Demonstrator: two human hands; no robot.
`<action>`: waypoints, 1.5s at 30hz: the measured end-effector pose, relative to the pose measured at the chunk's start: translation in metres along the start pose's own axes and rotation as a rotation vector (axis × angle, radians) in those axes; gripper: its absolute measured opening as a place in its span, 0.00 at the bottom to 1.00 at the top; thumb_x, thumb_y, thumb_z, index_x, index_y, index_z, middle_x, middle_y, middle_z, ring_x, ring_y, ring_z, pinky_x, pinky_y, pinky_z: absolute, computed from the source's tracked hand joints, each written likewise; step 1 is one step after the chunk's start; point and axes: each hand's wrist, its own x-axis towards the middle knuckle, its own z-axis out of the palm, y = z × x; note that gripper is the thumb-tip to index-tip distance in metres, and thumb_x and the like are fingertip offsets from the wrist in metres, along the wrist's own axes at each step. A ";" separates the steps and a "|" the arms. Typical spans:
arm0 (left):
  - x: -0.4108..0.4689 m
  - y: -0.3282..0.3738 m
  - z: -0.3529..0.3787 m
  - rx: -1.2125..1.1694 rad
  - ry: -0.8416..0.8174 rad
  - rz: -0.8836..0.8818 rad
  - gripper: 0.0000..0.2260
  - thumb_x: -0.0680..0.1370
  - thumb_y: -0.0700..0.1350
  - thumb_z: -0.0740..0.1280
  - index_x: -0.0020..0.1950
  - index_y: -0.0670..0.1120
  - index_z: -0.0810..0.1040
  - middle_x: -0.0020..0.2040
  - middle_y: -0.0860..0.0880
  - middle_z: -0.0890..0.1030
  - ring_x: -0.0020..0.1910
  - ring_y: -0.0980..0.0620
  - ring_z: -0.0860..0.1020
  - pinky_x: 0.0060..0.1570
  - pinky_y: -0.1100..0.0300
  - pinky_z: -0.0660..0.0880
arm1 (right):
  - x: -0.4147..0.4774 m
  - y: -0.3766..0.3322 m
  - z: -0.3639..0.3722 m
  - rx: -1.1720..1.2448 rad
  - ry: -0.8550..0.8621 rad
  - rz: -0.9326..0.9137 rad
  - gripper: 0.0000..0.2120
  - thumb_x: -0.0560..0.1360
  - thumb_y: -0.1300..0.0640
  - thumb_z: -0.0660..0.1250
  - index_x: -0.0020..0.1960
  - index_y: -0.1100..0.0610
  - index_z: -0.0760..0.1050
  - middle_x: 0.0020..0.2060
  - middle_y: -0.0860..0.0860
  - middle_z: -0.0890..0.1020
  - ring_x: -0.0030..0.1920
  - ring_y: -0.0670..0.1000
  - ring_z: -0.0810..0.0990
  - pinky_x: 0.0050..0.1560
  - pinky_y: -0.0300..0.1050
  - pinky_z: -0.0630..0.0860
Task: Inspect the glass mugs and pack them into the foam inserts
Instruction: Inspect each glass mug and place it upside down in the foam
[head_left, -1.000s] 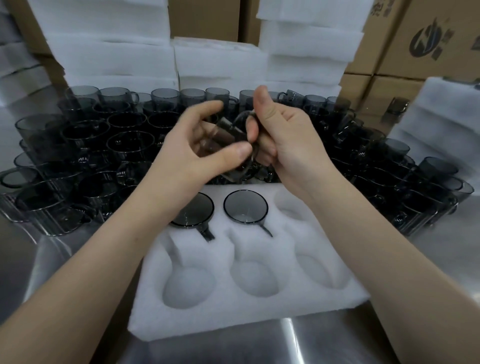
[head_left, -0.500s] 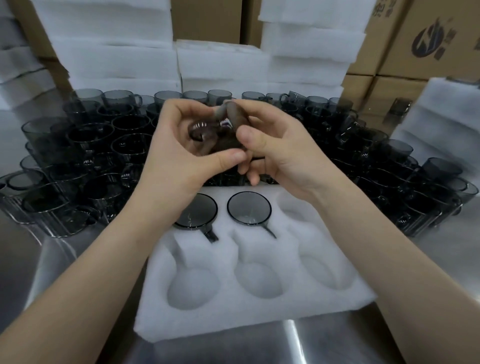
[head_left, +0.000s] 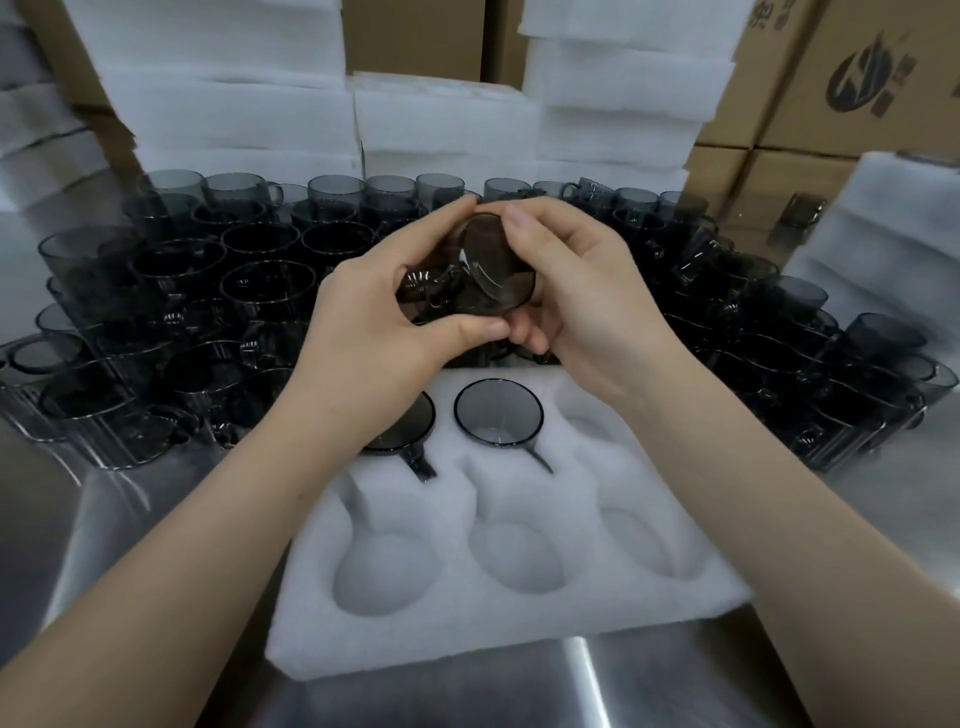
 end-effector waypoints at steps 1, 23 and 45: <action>0.000 0.000 0.000 -0.020 0.021 -0.004 0.32 0.67 0.38 0.78 0.69 0.50 0.74 0.58 0.60 0.79 0.59 0.68 0.76 0.58 0.74 0.69 | 0.001 -0.001 -0.002 0.078 -0.059 0.040 0.09 0.82 0.60 0.59 0.57 0.58 0.77 0.34 0.54 0.79 0.23 0.48 0.72 0.21 0.37 0.67; -0.002 -0.005 0.007 0.119 0.009 0.011 0.40 0.67 0.44 0.79 0.74 0.50 0.61 0.61 0.69 0.68 0.66 0.69 0.69 0.63 0.73 0.67 | -0.002 0.002 0.007 -0.042 -0.027 0.028 0.15 0.69 0.59 0.73 0.50 0.54 0.69 0.46 0.54 0.79 0.45 0.51 0.82 0.48 0.57 0.82; -0.010 0.007 0.012 0.339 0.074 0.234 0.30 0.70 0.37 0.75 0.71 0.40 0.71 0.65 0.48 0.78 0.63 0.58 0.73 0.63 0.74 0.67 | 0.003 -0.003 0.017 0.196 -0.004 0.330 0.17 0.83 0.49 0.57 0.50 0.58 0.80 0.40 0.52 0.85 0.44 0.50 0.85 0.44 0.45 0.81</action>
